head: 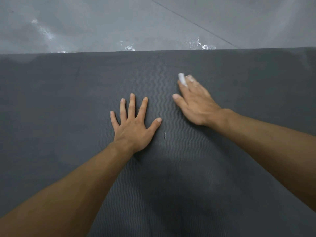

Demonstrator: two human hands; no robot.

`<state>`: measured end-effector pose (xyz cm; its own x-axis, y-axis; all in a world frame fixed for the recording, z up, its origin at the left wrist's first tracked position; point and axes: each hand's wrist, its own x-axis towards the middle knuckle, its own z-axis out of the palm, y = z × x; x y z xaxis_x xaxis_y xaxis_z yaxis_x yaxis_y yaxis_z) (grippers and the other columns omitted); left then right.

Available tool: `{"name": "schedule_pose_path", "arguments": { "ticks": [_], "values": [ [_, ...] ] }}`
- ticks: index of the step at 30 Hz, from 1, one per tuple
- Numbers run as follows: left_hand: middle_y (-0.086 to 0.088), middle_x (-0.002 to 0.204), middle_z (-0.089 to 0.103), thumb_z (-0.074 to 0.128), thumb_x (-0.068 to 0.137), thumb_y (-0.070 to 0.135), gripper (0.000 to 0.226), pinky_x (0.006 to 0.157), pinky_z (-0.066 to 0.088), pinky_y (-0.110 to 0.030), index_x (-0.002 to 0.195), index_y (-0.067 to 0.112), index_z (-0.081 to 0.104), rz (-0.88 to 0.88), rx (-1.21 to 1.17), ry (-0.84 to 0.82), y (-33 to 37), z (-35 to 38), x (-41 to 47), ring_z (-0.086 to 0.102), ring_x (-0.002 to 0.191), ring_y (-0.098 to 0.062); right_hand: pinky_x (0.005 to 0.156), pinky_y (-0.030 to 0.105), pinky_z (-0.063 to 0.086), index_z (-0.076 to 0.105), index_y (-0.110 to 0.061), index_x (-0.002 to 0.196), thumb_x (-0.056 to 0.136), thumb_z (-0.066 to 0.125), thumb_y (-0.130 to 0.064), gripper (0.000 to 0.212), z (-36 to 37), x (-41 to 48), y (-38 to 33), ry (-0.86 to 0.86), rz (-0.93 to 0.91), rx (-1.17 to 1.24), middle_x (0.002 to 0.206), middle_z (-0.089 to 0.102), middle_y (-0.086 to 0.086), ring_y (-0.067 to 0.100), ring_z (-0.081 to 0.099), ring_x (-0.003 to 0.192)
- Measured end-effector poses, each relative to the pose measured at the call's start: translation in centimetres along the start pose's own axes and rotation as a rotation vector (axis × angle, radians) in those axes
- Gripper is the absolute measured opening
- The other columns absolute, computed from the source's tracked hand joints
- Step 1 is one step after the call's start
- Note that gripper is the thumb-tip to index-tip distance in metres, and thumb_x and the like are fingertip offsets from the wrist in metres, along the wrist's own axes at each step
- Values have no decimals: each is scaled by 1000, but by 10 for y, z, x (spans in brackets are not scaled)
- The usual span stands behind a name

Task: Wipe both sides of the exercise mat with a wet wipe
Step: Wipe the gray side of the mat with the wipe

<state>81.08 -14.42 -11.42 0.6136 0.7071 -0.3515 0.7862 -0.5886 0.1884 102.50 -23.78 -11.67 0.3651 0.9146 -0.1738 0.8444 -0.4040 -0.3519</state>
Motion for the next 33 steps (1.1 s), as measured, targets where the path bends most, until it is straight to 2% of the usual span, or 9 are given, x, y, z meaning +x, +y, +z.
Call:
{"name": "schedule_pose_path", "arguments": {
  "ticks": [4,7,11,16,19,21,25,30,33],
  "values": [
    [9,167,-31,14,89,85,84,122,-15,-61,159,48,-16,3,8,14,0,0,-1,-30,154,-22,130,36,1,2,-15,167,102,7,-62,80,0,6,-17,-68,-141,-31,175,-1,2,17,-3,161],
    [9,167,-31,15,89,85,85,122,-16,-61,159,48,-17,10,0,-1,-1,0,-1,-30,154,-21,129,41,13,8,-14,166,100,8,-62,81,-9,9,9,15,-139,-118,172,17,9,23,15,159],
    [10,166,-33,16,90,85,85,121,-18,-61,158,48,-18,17,-9,-34,-3,-3,1,-32,153,-22,113,52,36,39,-8,147,103,19,-51,65,-27,14,72,194,95,-127,150,38,25,40,42,134],
    [10,166,-32,16,89,85,85,120,-18,-61,158,48,-18,10,-11,-42,-3,-3,2,-32,153,-21,114,53,32,33,-3,155,107,24,-48,66,-33,-4,98,241,367,-26,146,40,30,43,40,135],
    [9,167,-32,16,89,86,86,120,-18,-61,158,48,-18,6,-12,-45,-4,-3,2,-32,153,-22,119,50,30,26,-5,159,100,18,-55,77,-20,-22,66,180,221,-13,154,34,27,43,36,140],
    [10,167,-31,17,89,86,86,121,-18,-61,159,48,-17,3,-14,-46,-3,-3,2,-31,153,-21,128,46,16,11,-11,165,100,15,-57,79,-4,-46,41,69,48,-83,170,17,15,34,15,157],
    [10,168,-29,21,89,85,87,122,-17,-59,159,49,-14,-2,-27,-40,-3,-5,2,-29,154,-20,130,47,4,-4,-23,167,105,10,-60,74,11,-101,-1,-73,-179,-184,175,-2,-3,26,-13,160],
    [10,170,-24,26,92,81,85,125,-11,-57,161,46,-9,32,-14,-25,-8,-7,-2,-25,156,-19,131,45,1,-6,-22,167,103,6,-73,82,12,-131,3,-145,-343,-344,175,-5,-3,24,-14,160],
    [10,170,-22,27,96,75,81,126,-9,-55,163,43,-7,80,-7,-24,-14,-6,-13,-22,156,-18,130,40,1,-1,-18,167,100,3,-75,89,2,-110,28,-65,-175,-299,175,3,6,21,-3,161]
  ]
}}
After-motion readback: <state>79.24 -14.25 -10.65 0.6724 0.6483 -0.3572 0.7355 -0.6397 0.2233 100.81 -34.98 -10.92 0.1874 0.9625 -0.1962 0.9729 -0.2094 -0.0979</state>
